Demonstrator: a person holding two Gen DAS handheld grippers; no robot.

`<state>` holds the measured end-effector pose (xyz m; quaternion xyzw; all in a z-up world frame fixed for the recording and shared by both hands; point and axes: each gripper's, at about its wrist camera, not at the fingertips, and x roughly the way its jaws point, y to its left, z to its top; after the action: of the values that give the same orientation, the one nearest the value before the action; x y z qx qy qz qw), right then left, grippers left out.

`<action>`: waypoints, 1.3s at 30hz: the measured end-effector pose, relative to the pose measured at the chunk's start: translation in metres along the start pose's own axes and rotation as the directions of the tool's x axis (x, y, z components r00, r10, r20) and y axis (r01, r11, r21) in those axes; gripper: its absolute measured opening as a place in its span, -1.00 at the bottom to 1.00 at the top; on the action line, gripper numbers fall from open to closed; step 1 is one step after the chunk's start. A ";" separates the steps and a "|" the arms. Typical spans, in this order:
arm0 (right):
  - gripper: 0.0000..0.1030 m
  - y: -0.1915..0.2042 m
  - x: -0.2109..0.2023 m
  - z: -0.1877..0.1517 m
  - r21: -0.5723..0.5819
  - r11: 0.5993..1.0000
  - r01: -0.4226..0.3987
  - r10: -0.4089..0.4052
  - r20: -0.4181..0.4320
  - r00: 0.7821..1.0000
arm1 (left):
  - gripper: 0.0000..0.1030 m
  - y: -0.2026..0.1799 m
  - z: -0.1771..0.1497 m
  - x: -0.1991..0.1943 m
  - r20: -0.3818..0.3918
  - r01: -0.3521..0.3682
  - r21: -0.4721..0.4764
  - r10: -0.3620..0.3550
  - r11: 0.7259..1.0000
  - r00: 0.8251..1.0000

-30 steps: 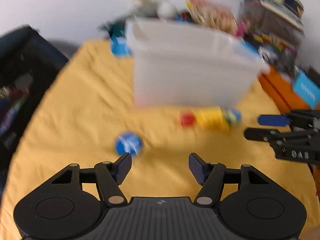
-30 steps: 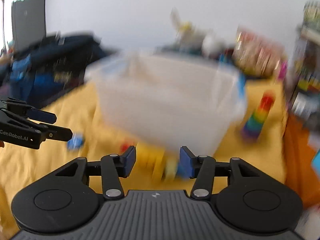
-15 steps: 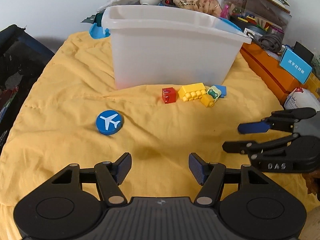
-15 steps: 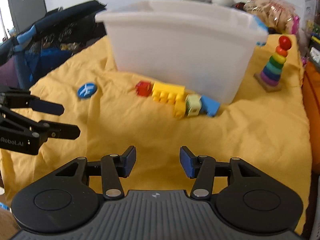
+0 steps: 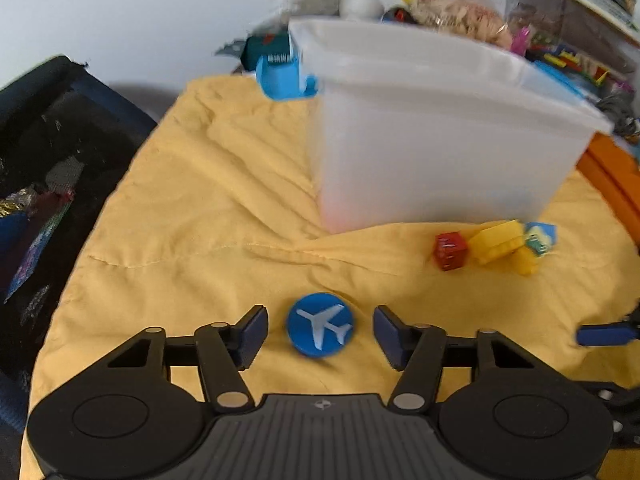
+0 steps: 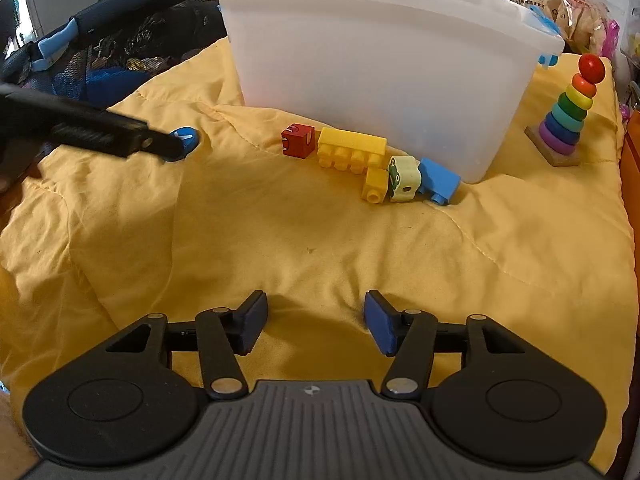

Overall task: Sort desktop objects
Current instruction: 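Grasp the blue airplane disc with left tool while right grasps frog block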

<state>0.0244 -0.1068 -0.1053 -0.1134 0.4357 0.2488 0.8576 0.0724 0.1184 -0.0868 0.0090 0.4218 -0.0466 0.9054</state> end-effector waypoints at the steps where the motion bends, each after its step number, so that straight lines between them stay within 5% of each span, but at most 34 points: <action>1: 0.14 0.000 0.000 0.000 0.000 1.000 0.000 0.000 0.000 1.000 | -0.13 0.001 0.001 0.007 -0.031 0.010 0.000 -0.010 1.000 0.999; 8: 0.15 -0.005 -0.002 0.003 0.023 1.000 0.010 -0.010 0.006 1.000 | -0.19 -0.017 -0.008 -0.002 -0.052 0.135 0.008 -0.135 0.991 0.990; 13: 0.12 -0.021 -0.006 0.019 0.048 0.997 0.055 -0.059 0.082 0.995 | -0.19 -0.058 -0.029 -0.023 -0.091 0.279 0.061 -0.274 0.958 0.958; 15: -0.05 -0.025 -0.004 0.030 0.018 0.996 0.088 -0.090 0.116 0.989 | -0.19 -0.076 -0.039 -0.028 -0.112 0.307 0.139 -0.293 0.942 0.950; 17: -0.27 -0.028 0.000 0.039 -0.013 0.992 0.129 -0.126 0.134 0.983 | -0.19 -0.085 -0.045 -0.030 -0.120 0.302 0.207 -0.283 0.930 0.952; 22: -0.34 -0.039 0.018 0.057 -0.016 0.992 0.125 -0.122 0.124 0.985 | -0.18 -0.086 -0.045 -0.030 -0.112 0.289 0.204 -0.271 0.935 0.956; 24: -0.61 -0.040 0.028 0.059 -0.024 0.993 0.115 -0.112 0.102 0.988 | -0.18 -0.086 -0.044 -0.032 -0.109 0.280 0.215 -0.261 0.936 0.959; 29: -0.67 -0.036 0.009 0.054 -0.006 0.998 0.069 -0.068 0.096 0.993 | -0.18 -0.090 -0.044 -0.037 -0.106 0.263 0.229 -0.245 0.937 0.964; 32: -0.67 -0.042 -0.006 0.042 0.113 0.990 -0.081 0.077 0.034 0.996 | -0.18 -0.092 -0.045 -0.037 -0.106 0.252 0.247 -0.233 0.936 0.967; 35: -0.67 -0.048 -0.007 0.021 0.253 0.939 -0.233 0.243 -0.011 0.970 | -0.17 -0.094 -0.047 -0.037 -0.100 0.237 0.264 -0.218 0.935 0.971; 39: -0.39 -0.046 -0.008 0.005 0.252 0.948 -0.193 0.200 -0.005 0.980 | -0.16 -0.096 -0.047 -0.038 -0.098 0.224 0.273 -0.205 0.935 0.974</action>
<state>0.0483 -0.1468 -0.0970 0.0358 0.4855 0.2744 0.8293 0.0033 0.0281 -0.0862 0.0935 0.4399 -0.2046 0.8694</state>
